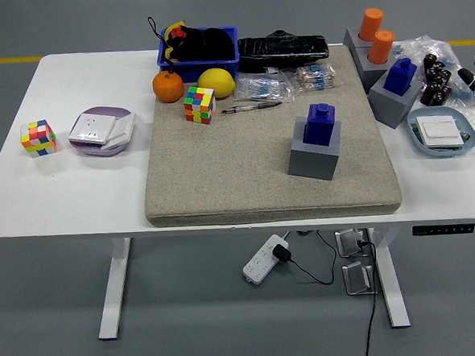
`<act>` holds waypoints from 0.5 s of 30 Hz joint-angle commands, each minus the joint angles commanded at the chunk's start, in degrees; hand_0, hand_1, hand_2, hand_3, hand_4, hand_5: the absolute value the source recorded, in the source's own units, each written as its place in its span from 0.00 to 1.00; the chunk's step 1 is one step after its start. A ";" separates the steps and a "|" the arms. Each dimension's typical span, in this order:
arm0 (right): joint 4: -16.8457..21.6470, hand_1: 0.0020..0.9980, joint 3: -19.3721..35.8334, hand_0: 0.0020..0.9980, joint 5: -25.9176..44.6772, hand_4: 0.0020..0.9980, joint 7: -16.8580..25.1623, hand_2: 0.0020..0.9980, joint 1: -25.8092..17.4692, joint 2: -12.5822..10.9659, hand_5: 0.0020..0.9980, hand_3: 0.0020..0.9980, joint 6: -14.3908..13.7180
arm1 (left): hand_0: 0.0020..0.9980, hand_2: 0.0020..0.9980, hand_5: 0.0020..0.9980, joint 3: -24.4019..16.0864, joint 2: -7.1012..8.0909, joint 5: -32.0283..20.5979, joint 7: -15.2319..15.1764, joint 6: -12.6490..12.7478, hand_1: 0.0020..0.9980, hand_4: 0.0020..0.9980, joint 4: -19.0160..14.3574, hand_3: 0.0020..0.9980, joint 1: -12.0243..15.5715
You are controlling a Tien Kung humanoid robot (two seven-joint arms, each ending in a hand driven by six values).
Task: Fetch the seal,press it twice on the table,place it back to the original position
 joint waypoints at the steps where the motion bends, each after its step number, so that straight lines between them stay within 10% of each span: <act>1: 0.20 0.81 0.38 0.89 -0.09 1.00 -0.12 0.80 -0.12 0.03 0.60 0.78 0.01 | 0.83 0.76 0.31 -0.03 -0.01 0.02 -0.01 0.01 0.80 0.75 0.00 0.82 -0.04; 15: 1.63 0.79 2.17 0.89 -1.25 1.00 -2.22 0.79 -0.57 0.15 0.61 0.77 0.73 | 0.83 0.76 0.31 -0.27 -0.32 0.25 0.19 0.66 0.80 0.75 0.05 0.82 -0.24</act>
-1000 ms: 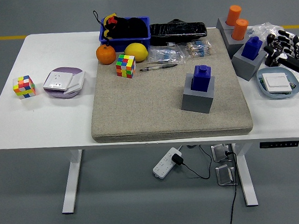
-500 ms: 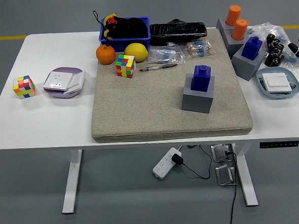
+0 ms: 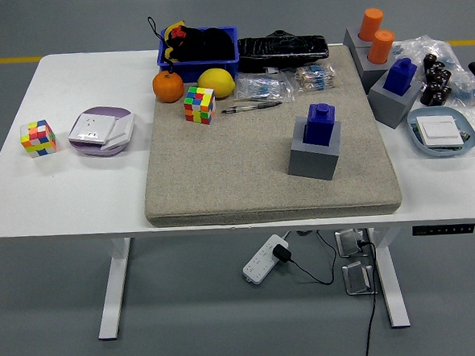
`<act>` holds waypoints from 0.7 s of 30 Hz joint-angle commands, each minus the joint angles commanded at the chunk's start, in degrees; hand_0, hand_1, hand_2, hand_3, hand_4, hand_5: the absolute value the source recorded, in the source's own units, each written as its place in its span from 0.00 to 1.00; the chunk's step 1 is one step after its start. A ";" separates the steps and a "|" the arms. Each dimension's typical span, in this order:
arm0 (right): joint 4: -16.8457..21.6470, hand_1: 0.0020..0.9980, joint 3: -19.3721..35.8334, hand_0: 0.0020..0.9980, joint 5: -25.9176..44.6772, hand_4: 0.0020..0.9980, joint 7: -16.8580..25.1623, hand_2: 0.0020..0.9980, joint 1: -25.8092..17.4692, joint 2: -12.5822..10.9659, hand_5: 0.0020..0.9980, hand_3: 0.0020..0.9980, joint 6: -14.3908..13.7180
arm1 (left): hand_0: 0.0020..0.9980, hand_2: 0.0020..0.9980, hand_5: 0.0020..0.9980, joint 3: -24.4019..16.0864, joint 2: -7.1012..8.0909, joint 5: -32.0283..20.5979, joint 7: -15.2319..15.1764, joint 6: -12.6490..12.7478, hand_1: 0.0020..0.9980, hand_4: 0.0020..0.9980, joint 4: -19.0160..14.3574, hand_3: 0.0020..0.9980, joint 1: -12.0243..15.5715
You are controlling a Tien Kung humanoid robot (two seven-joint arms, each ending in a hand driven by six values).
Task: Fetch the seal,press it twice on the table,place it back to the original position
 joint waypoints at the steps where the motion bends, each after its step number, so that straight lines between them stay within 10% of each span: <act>1: 0.23 0.79 -0.03 0.89 -0.08 1.00 -0.17 0.79 -0.02 -0.03 0.61 0.77 0.07 | 0.83 0.76 0.31 -0.03 0.00 0.01 0.01 0.06 0.80 0.75 0.01 0.82 -0.03; 21: 4.20 0.77 1.18 0.87 -1.50 0.99 -2.47 0.77 -0.63 -0.25 0.50 0.75 0.71 | 0.82 0.76 0.31 -0.36 -0.06 0.19 0.19 0.43 0.80 0.74 0.17 0.81 -0.18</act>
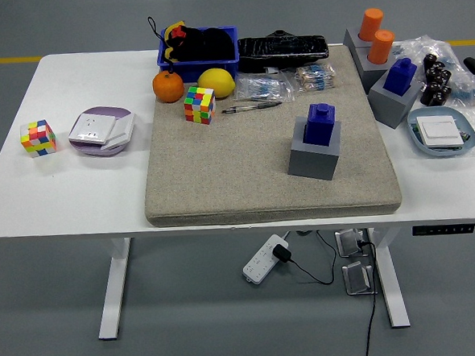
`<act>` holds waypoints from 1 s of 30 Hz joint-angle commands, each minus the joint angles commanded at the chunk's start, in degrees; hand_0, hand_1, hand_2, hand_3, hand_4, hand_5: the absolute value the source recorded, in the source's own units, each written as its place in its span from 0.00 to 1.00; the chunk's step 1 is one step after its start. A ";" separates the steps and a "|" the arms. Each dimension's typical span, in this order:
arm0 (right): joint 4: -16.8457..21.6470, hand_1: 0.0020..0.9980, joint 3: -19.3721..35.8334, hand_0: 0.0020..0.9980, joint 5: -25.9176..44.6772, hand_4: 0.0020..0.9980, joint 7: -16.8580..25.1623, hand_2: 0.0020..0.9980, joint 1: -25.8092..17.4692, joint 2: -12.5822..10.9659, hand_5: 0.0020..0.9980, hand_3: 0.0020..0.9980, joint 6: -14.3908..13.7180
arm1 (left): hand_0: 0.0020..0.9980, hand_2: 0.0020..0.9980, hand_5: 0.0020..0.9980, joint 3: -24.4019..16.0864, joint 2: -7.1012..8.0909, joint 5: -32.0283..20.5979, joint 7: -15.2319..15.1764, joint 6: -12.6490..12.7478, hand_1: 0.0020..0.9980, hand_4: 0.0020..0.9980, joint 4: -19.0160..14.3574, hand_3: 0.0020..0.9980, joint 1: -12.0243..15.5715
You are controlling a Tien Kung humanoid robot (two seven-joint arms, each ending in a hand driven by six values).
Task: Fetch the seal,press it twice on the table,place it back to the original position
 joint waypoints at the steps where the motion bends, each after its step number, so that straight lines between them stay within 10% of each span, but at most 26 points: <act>1: 0.08 0.77 -0.02 0.87 -0.05 0.99 -0.06 0.77 -0.02 -0.02 0.50 0.75 0.02 | 0.82 0.76 0.31 -0.04 0.01 0.01 0.00 0.00 0.80 0.74 -0.01 0.81 0.00; 30: -0.67 0.76 1.25 0.87 -0.86 0.95 -0.89 0.77 -0.88 0.66 0.45 0.75 0.19 | 0.82 0.76 0.31 0.82 0.65 0.12 -0.06 -0.10 0.79 0.73 -0.22 0.81 -0.08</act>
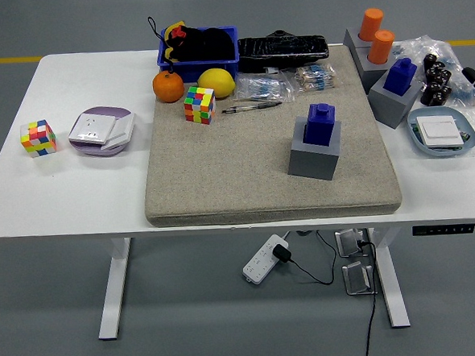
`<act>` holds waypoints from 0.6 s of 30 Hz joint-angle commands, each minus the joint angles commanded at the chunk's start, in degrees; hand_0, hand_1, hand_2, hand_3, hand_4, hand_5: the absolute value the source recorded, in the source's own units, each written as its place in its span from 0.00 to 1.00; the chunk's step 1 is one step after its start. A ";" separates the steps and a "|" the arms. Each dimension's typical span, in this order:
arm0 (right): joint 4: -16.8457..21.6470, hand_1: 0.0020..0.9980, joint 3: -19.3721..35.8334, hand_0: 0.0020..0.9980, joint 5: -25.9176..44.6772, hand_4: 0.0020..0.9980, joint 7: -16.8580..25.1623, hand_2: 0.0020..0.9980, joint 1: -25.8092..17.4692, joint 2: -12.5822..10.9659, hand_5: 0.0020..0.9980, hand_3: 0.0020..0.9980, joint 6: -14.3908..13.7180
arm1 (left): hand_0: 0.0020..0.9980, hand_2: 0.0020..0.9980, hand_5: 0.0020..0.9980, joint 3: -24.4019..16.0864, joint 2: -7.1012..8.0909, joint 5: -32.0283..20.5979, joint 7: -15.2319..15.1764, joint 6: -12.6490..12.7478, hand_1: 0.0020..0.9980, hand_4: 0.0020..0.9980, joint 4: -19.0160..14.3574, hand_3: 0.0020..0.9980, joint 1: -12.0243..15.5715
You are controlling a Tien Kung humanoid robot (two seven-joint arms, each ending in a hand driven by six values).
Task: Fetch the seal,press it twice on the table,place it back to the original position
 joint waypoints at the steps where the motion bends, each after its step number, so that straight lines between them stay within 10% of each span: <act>1: 0.03 0.76 0.03 0.87 -0.02 0.95 0.00 0.77 -0.04 0.01 0.45 0.75 -0.02 | 0.82 0.76 0.31 0.00 0.01 0.01 -0.01 0.01 0.79 0.73 0.01 0.81 0.03; 18: 0.28 0.75 0.30 0.86 -0.22 0.94 -0.26 0.76 -0.42 0.04 0.42 0.74 -0.21 | 0.82 0.76 0.31 -0.57 -0.19 0.13 -0.04 -0.05 0.79 0.72 0.03 0.81 0.11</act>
